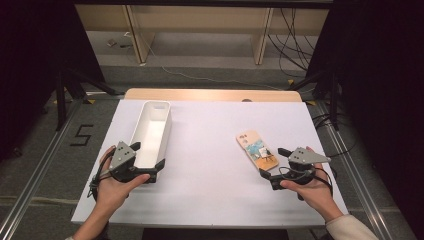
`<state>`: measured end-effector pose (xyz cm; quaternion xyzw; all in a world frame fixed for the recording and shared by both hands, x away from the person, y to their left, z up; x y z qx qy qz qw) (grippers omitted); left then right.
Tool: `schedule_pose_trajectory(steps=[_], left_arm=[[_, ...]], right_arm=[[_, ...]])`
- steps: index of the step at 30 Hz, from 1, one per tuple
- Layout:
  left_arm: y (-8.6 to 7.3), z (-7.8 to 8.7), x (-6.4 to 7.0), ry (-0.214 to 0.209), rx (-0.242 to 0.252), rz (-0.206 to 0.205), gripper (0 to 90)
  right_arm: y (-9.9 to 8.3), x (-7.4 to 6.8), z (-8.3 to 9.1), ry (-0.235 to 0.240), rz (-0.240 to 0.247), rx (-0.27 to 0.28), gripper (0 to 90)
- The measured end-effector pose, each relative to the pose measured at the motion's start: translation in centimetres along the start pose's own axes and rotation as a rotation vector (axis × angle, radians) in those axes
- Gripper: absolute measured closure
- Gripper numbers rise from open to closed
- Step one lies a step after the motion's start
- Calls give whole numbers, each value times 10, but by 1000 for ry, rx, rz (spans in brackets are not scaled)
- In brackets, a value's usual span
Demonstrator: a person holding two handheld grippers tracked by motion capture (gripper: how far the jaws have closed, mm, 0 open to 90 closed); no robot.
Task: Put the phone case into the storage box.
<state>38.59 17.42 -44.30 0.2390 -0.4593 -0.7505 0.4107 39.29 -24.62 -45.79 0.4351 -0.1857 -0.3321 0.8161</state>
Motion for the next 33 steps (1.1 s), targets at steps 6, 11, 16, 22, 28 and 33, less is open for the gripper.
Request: schedule_pose_trajectory(steps=[6, 11, 16, 22, 28, 33], left_arm=[[1, 0, 0, -1, 2, 0, 0], [1, -1, -1, -4, 7, 2, 0], [2, -1, -1, -5, 10, 1, 0], [2, -1, -2, -2, 11, 3, 0], [1, 0, -2, 3, 11, 10, 0], [0, 0, -2, 5, 10, 11, 0]], right_arm=[[-1, 1, 1, -8, -2, -2, 29], [-2, 4, 2, -25, -9, -8, 61], [-2, 11, 3, -67, -20, -3, 175], [-3, 31, 2, -161, -63, 0, 667], [-9, 48, -8, -196, -94, -99, 900], [-11, 54, -15, -209, -86, -150, 900]])
Point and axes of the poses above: each handheld gripper's, and its own axes: z roughly backward along the jaws, y roughly out of its top, x roughly to its right, the point moved 5 cm from there along -z, roughly forward along the jaws, and after that the axes turned 8 degrees about -x, right-handed, at the moved point
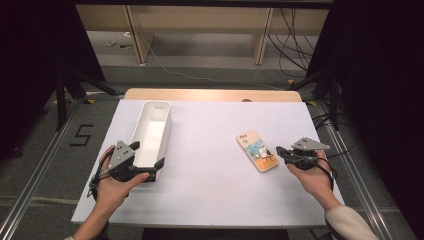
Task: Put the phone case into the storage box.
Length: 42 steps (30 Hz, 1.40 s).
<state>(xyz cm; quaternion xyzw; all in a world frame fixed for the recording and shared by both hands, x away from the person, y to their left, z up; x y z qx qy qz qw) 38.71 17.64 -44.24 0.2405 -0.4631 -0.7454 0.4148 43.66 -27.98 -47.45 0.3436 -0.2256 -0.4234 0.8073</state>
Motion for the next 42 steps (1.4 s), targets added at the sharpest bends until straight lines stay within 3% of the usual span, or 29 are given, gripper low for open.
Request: schedule_pose_trajectory(steps=[12, 20, 36, 39, 40, 41, 42], left_arm=[[-1, 0, -1, 1, 1, 4, 0], [-1, 0, 0, 0, 0, 3, 0], [-1, 0, 0, -1, 0, 3, 0], [-1, 0, 0, -2, 0, 0, 0], [-1, 0, 0, -2, 0, 1, 0], [-1, 0, 0, -2, 0, 2, 0], [-1, 0, 0, -2, 0, 2, 0]], right_arm=[[-5, 20, -33, -17, -40, -146, 900], [-13, 17, -41, 3, -42, -227, 900], [-18, 15, -44, 27, -54, -266, 900], [-12, 16, -38, 19, -81, -242, 705], [-12, 16, -38, 19, -81, -242, 705], [-9, 16, -36, 18, -95, -213, 533], [-7, 15, -35, 26, -108, -195, 438]])
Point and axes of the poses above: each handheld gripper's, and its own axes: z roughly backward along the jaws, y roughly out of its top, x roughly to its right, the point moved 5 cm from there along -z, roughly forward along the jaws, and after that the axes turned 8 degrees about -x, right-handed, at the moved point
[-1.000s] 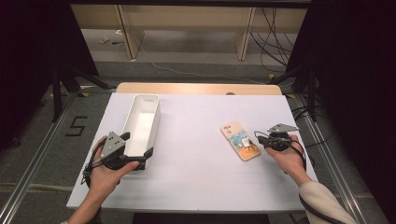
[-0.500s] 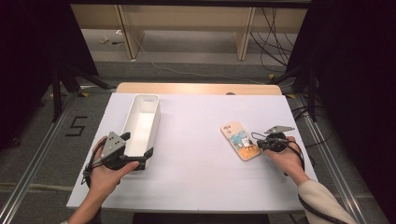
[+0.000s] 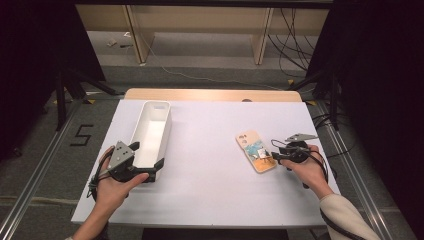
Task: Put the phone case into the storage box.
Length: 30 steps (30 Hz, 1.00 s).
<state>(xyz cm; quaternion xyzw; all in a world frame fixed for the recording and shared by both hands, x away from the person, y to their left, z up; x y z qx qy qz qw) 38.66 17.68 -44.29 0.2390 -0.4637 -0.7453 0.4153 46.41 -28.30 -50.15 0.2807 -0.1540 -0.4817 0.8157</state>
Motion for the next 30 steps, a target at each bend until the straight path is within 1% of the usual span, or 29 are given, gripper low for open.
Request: schedule_pose_trajectory(steps=[1, 2, 3, 4, 6, 7, 8, 9, 10, 11, 13, 15, 17, 21, 24, 25, 30], left_arm=[[0, 0, 0, 0, -1, 0, 0], [0, 0, 0, -1, -1, -2, 0], [0, 0, 0, 0, -2, -2, 0], [0, 0, 0, 0, -2, -2, 0], [0, 0, 0, -1, -1, -2, 0], [0, -1, 0, -1, -1, -2, 0], [0, -1, 0, -1, -1, -2, 0], [0, -1, 1, -1, -2, -3, 0], [0, -1, 1, -1, -3, -4, 0], [0, -1, 1, 0, -2, -5, 0], [0, -1, 1, 0, -2, -5, 0], [0, -1, 1, 0, -2, -6, 0], [0, -1, 1, 1, -2, -6, 0], [0, -1, 1, 0, -2, -4, 0], [0, -1, 1, 0, -2, -5, 0], [0, -1, 1, -1, -1, -5, 0], [0, -1, 1, -1, 0, -4, 0]], right_arm=[[0, 0, 0, 0, 0, 0, 438], [5, -4, 3, 12, -11, 34, 256], [5, -4, 3, 12, -11, 34, 256], [9, -10, 4, 30, 23, 37, 135], [9, -17, 2, 38, 72, 13, 63], [9, -20, 1, 40, 86, 3, 31], [10, -23, 0, 43, 100, -7, 23], [10, -23, 0, 43, 100, -7, 23], [12, -27, -2, 43, 114, -10, 3], [13, -28, -3, 42, 121, -12, 4], [14, -29, -4, 41, 128, -14, 4], [16, -31, -6, 45, 124, -14, 4], [19, -33, -11, 38, 122, -18, 5], [22, -36, -18, 55, 114, -26, 9], [24, -37, -22, 59, 110, -27, 11], [26, -39, -26, 59, 108, -35, 11], [29, -41, -34, 60, 105, -49, 14]])
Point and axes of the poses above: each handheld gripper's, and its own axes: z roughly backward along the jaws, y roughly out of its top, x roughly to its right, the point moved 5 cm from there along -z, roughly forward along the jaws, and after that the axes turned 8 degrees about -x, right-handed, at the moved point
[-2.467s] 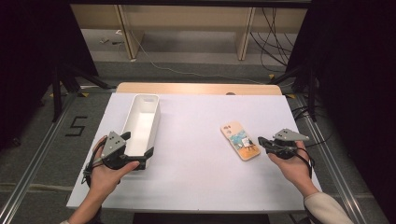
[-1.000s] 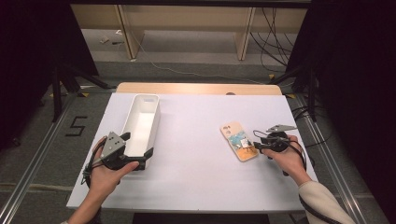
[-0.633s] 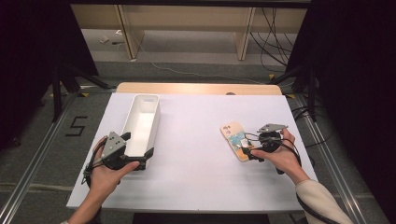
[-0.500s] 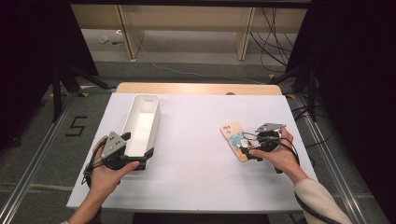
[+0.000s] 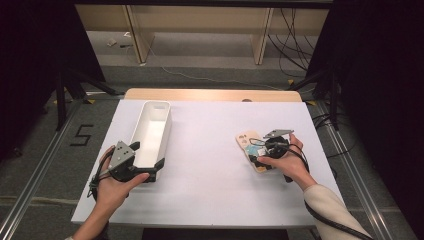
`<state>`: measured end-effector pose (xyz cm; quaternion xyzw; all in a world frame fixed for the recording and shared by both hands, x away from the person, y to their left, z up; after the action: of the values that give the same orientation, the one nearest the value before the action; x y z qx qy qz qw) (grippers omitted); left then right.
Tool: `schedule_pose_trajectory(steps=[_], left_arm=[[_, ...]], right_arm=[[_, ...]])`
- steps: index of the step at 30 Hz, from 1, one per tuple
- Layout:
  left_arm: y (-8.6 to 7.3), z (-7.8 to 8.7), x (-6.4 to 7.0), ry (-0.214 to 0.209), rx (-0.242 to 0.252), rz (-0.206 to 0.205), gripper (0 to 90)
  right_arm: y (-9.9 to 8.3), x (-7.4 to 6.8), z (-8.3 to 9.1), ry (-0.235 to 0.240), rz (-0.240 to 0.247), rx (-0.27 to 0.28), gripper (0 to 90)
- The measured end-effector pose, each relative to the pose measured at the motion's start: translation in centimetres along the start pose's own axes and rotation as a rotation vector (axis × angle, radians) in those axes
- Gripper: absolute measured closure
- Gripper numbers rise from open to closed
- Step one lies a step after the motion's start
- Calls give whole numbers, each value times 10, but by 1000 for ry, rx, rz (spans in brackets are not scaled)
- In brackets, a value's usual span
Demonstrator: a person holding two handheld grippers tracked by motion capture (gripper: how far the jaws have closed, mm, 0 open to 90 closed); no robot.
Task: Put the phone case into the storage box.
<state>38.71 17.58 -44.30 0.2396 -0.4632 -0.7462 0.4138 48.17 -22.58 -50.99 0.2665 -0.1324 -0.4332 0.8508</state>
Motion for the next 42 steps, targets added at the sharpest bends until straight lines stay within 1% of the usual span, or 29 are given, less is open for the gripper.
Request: schedule_pose_trajectory(steps=[11, 16, 24, 30, 40, 42], left_arm=[[0, 0, 0, 1, -1, -2, 0], [0, 0, 0, 1, -1, -2, 0], [0, 0, 0, 1, 0, -1, 0], [0, 0, 0, 0, -1, -1, 0], [0, 0, 0, 1, -1, -2, 0], [0, 0, 0, -1, -1, -2, 0]], right_arm=[[4, -2, -10, 7, -11, -29, 16], [4, -2, -13, -2, -8, -36, 16], [3, -2, -15, -10, -19, -52, 16], [4, -3, -17, -18, -14, -62, 16], [3, -3, -20, -22, -10, -104, 16], [2, -3, -20, -20, -17, -114, 16]])
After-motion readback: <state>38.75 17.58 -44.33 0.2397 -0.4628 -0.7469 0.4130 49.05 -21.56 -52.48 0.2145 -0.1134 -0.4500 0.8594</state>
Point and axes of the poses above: each handheld gripper's, and its own axes: z roughly backward along the jaws, y roughly out of its top, x roughly to its right, the point moved 5 cm from there along -z, roughly forward along the jaws, and after that the axes turned 8 degrees about -x, right-handed, at the moved point
